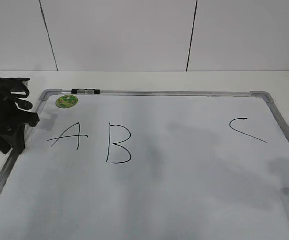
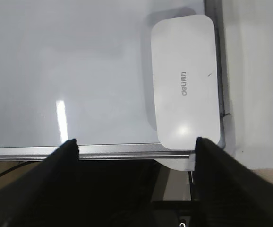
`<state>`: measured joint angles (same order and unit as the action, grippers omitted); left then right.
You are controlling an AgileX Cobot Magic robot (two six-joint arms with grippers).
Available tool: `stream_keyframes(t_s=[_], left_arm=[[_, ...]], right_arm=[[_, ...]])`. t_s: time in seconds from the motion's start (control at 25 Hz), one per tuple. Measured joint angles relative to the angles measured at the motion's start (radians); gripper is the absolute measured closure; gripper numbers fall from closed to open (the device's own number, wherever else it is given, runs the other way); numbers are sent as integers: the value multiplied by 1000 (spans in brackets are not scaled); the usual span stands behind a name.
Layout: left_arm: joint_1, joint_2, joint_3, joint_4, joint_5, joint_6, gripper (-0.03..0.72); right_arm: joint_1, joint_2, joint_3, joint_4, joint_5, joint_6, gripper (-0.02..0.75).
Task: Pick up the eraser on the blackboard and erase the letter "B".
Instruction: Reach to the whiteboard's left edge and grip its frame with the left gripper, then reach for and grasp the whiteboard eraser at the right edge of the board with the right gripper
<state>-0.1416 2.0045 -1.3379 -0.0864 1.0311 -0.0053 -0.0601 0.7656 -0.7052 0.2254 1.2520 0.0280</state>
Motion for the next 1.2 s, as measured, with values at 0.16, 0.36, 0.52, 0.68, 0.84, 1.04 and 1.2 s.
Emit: stream_keyframes(t_s=[0.16,0.36,0.52,0.68,0.84,1.04,1.2], left_arm=[[0,2,-49,0,38,5,450],[0,4,-76,-2,62,5,450],[0,16,-77,-2,64,5,450],[0,18,-78,-2,64,5,451],[5,18,-78,-2,60,5,451],[5,18,-78,-2,60,11,452],[5,40,-80,-2,64,17,452]], right_arm=[[0,0,0,-4,0,0,154],[0,0,0,-11,0,0,154],[0,0,0,-16,0,0,154],[0,0,0,-18,0,0,154],[0,0,0,-20,0,-2,154],[0,0,0,-22,0,-2,154],[0,0,0,-22,0,-2,154]])
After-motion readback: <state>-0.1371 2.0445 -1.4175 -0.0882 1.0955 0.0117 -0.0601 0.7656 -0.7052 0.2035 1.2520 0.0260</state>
